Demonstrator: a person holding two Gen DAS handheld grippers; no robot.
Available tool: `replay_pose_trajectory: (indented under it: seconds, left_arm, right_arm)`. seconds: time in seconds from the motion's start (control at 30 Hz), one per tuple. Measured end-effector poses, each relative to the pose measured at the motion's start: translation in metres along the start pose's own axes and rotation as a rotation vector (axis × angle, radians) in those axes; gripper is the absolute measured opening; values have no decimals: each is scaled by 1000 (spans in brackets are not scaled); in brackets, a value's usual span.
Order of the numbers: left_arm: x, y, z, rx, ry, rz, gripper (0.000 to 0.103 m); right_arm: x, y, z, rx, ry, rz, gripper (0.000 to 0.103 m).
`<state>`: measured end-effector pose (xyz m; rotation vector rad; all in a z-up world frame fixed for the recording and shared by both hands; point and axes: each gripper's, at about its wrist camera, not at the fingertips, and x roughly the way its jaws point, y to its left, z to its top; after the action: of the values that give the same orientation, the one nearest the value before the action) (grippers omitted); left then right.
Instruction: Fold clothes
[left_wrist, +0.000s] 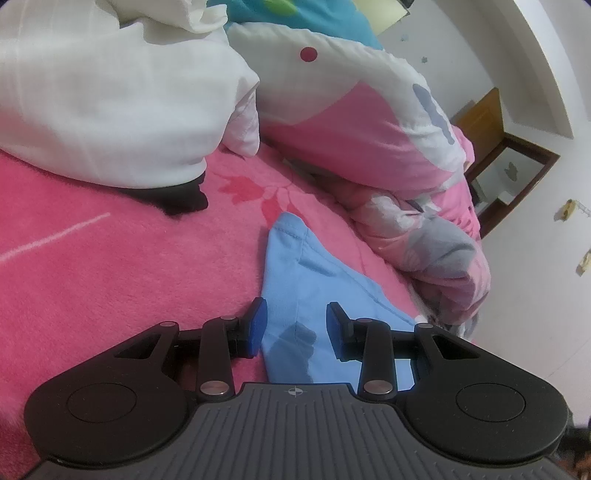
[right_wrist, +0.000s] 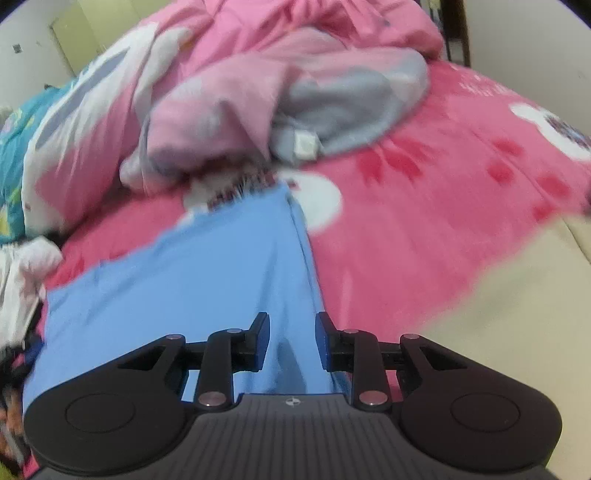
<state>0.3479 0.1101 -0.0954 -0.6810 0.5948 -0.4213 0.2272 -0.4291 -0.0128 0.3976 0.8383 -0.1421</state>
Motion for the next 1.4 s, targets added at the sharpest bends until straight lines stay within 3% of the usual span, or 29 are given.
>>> replay_pose_trajectory:
  seconds: [0.13, 0.23, 0.33, 0.37, 0.57, 0.7, 0.9, 0.97, 1.03, 1.13, 1.23, 1.4]
  left_arm:
    - [-16, -12, 5, 7, 2, -26, 37]
    - [-49, -47, 0, 94, -5, -32, 41]
    - [-79, -67, -24, 137, 50, 11, 43]
    - [-89, -70, -34, 140, 66, 26, 43]
    - [-131, -46, -78, -7, 86, 87, 46]
    - [-137, -35, -87, -35, 66, 69, 46]
    - [-126, -29, -84, -53, 13, 5, 46]
    - [-120, -28, -87, -33, -1, -16, 44]
    - [-116, -28, -89, -15, -12, -21, 31]
    - [-111, -25, -90, -13, -13, 12, 13]
    - [-111, -22, -89, -25, -11, 6, 10]
    - [-111, -24, -89, -10, -8, 16, 8]
  right_arm:
    - [-14, -9, -22, 19, 13, -8, 29]
    - [-19, -13, -26, 13, 15, -14, 29]
    - [-25, -16, -28, 14, -2, -38, 45]
    - [-25, -19, -30, 26, -4, -36, 46]
    - [-16, -21, -35, 53, -5, -24, 46]
    - [-19, -15, -34, 39, 7, -3, 40]
    - [-12, -9, -34, 49, 31, -33, 39]
    - [-2, -7, -36, 45, 51, -37, 32]
    - [-2, -4, -38, 13, 41, -47, 8]
    - [-10, 2, -40, -44, -1, -68, 6]
    - [-27, 8, -38, -112, -65, -113, 5]
    - [-5, -1, -42, -128, -5, -209, 7]
